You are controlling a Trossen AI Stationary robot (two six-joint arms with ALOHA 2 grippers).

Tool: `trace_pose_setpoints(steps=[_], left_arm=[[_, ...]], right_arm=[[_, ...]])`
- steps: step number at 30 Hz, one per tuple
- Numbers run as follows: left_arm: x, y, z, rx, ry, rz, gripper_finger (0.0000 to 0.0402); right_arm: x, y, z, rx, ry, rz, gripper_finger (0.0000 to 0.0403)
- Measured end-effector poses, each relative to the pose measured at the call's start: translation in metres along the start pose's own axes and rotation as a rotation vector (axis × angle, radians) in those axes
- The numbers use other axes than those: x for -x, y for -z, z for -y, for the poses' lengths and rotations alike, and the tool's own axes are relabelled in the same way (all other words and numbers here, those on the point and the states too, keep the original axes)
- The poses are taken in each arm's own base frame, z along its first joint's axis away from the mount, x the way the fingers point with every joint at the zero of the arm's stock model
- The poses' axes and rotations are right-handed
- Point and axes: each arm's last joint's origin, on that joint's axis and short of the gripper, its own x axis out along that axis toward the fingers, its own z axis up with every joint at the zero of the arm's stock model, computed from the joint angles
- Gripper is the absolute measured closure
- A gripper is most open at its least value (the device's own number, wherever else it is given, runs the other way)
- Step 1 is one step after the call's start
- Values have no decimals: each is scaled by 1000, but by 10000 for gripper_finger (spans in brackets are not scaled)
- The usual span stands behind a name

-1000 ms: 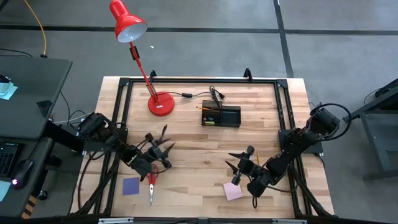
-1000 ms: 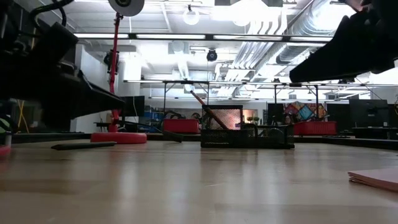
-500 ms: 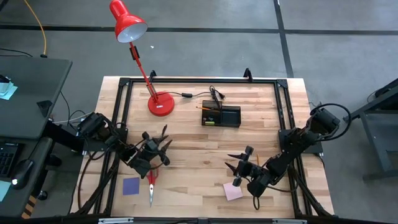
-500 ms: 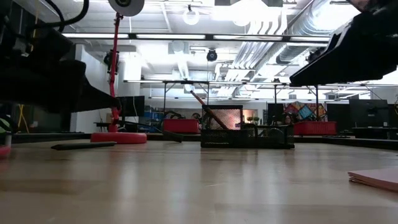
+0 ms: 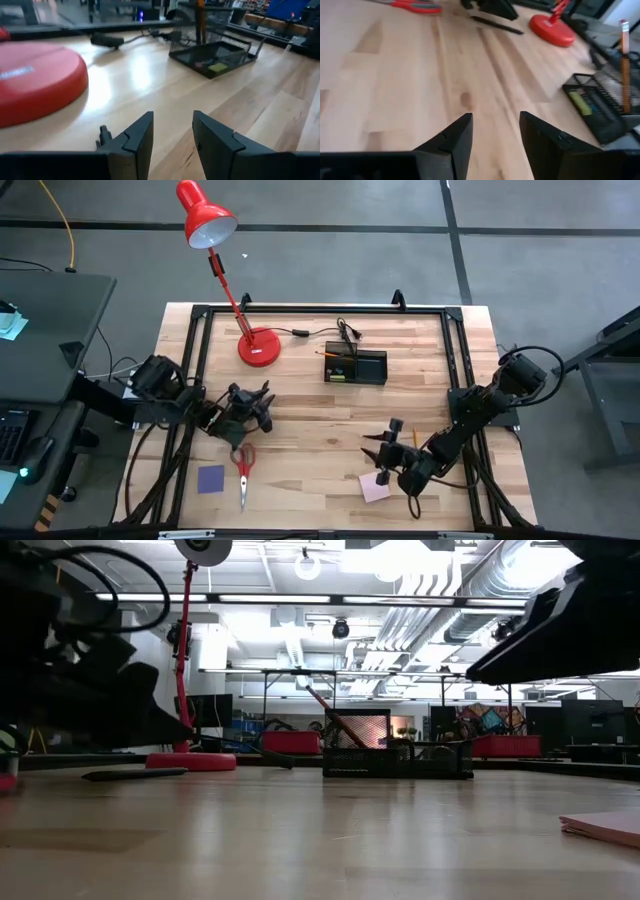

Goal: Pick and place office supplies into organizer
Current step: Put the black pen into the desk organizer

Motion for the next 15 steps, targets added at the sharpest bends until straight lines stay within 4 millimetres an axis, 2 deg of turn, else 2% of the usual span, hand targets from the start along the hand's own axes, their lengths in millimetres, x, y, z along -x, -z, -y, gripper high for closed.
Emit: trace_pose_setpoints(steps=[7,15], left_arm=[[-7,-1,-5,10,-17,-26,330],[-15,6,-14,-24,-16,-156,380]], right_arm=[[5,0,-7,-18,-101,-19,258],[15,3,-13,-11,-140,-12,258]])
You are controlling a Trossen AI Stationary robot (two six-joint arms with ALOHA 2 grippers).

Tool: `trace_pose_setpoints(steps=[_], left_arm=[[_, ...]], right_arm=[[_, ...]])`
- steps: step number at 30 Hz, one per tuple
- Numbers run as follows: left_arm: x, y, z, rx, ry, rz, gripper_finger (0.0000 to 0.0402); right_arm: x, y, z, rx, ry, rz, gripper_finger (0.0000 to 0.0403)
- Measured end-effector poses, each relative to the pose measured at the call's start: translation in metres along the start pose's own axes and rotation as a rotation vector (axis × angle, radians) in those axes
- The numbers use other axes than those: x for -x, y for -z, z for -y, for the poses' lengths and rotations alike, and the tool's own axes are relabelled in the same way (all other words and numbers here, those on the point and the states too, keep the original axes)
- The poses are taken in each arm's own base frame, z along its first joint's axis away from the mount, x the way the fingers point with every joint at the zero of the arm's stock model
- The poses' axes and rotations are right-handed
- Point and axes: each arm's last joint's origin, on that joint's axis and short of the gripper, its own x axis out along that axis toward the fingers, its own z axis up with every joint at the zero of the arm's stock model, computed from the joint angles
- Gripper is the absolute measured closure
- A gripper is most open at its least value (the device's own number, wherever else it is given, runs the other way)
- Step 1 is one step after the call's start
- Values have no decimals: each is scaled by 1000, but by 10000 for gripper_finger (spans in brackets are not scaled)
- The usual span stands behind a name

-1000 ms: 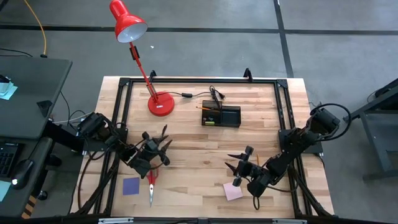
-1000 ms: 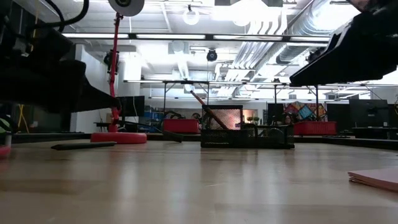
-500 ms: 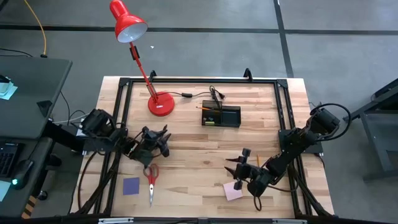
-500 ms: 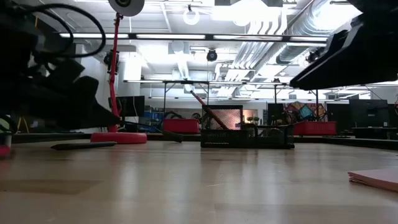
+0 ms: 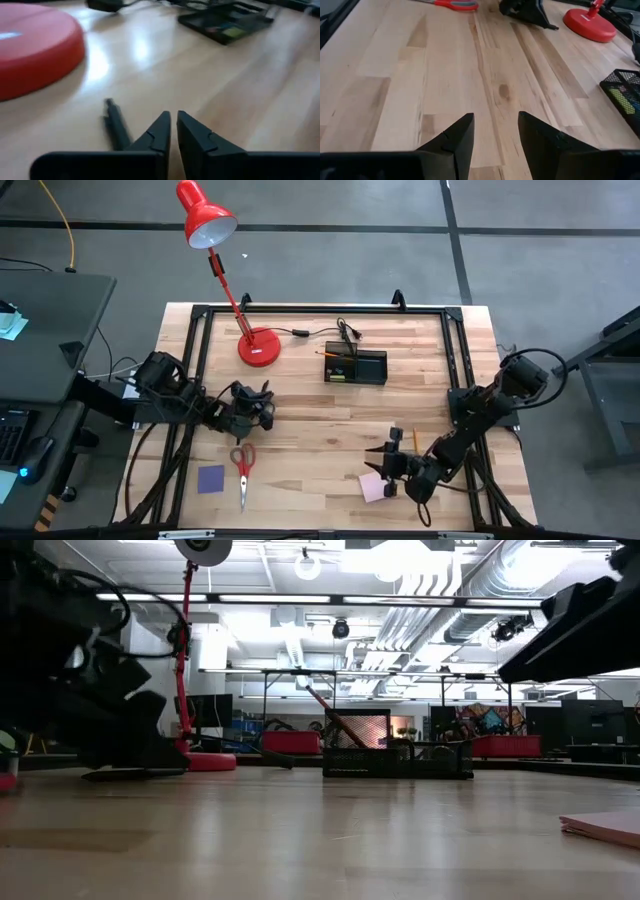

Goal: Pick and place office supplies into organizer
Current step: Put the black pen into the desk organizer

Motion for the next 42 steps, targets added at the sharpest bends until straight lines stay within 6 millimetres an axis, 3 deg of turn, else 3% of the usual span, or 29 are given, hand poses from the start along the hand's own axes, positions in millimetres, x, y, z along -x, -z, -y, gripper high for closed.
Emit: trace_pose_setpoints(steps=[3,8,22,31,42], left_arm=[[-3,0,-5,24,-52,-1,388],[-3,0,-2,-47,-31,-1,389],[-3,-1,0,1,8,-32,390],[-5,-6,30,-94,196,-89,401],[-12,-12,62,-300,291,-149,401]], right_arm=[[2,1,-1,4,-1,4,258],[3,1,-2,-1,0,7,259],[3,1,-2,-25,-18,-2,259],[3,1,-2,1,-18,-2,259],[3,1,-2,1,-18,-4,259]])
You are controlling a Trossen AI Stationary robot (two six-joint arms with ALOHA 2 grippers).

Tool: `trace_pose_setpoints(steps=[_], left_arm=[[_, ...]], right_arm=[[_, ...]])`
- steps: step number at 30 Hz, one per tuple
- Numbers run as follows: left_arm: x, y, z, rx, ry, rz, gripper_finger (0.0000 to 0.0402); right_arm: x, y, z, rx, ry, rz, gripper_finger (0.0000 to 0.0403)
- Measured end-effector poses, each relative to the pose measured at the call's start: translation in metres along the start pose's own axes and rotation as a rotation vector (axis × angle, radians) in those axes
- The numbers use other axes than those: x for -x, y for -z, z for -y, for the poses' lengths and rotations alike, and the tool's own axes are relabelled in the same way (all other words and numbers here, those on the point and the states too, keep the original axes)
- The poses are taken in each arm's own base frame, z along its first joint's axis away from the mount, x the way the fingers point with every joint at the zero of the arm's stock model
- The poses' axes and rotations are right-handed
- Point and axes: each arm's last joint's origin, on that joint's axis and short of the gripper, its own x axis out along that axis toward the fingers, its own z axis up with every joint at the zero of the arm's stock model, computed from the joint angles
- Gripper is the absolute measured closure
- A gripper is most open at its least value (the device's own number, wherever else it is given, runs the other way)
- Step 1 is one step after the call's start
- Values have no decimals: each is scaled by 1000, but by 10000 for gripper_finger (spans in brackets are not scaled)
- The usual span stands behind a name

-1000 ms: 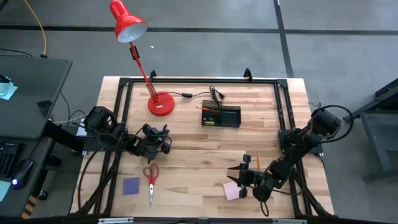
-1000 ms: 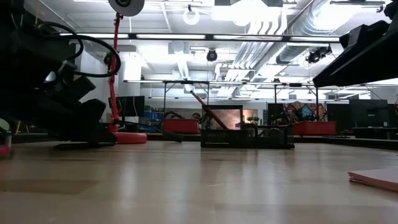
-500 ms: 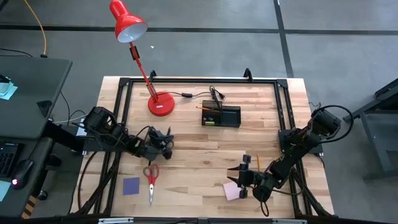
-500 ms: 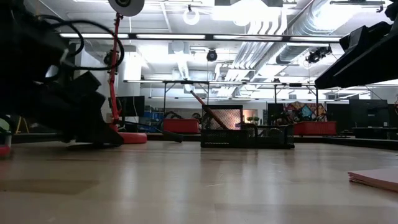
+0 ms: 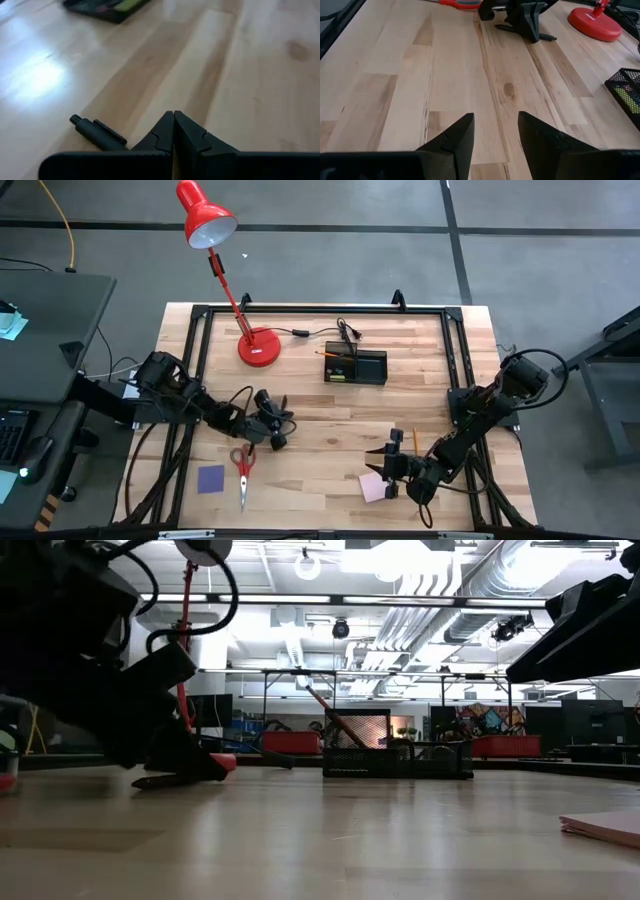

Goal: Pick and place office supplies into organizer
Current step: Put the black pen into the desk organizer

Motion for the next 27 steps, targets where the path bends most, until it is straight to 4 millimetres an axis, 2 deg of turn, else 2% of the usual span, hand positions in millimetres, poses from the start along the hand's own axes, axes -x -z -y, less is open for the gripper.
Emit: trace_pose_setpoints(steps=[4,9,14,20,27], left_arm=[[-3,-10,9,-22,17,40,397],[3,-11,10,46,-95,111,396],[8,-6,10,28,-167,126,382],[9,-2,9,102,-184,115,332],[10,8,2,139,-211,22,272]], right_arm=[[0,0,0,0,-1,-1,259],[0,1,0,-14,-4,-9,259],[2,2,-1,-8,-19,-21,259],[6,4,-4,7,-16,-6,259],[7,3,-6,8,-23,0,259]])
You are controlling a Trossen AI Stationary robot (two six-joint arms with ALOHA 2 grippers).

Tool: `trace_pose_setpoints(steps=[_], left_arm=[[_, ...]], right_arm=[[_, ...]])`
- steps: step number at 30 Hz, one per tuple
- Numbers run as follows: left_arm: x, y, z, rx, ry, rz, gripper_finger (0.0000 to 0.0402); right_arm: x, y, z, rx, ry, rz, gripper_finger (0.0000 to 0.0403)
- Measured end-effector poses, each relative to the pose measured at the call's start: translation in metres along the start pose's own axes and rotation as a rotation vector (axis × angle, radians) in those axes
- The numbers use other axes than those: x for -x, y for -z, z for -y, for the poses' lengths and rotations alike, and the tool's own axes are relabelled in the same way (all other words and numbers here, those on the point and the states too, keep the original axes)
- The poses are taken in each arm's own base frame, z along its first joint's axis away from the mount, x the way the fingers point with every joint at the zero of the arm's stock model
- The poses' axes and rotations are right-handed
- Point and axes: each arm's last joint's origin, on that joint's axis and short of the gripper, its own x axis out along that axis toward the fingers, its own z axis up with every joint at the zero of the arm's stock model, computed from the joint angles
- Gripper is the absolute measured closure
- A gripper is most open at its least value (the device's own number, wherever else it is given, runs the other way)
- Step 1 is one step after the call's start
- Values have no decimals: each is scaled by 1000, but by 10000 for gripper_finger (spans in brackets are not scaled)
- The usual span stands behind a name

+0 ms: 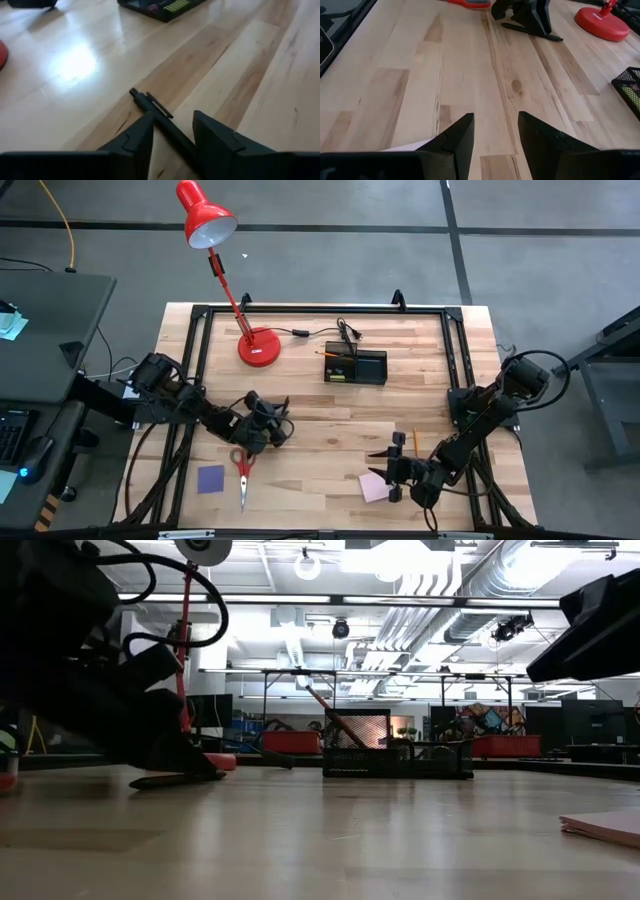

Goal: Pick and place office supplies into organizer
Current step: Put the black pen into the desk organizer

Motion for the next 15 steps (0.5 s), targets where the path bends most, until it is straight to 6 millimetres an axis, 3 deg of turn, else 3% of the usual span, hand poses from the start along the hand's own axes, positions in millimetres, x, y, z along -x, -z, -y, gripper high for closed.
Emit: trace_pose_setpoints(steps=[8,15], left_arm=[[0,2,-1,-14,23,-48,272],[1,5,-1,-70,53,-105,345]], right_arm=[[0,-1,0,14,4,11,259],[0,-1,0,13,5,12,259]])
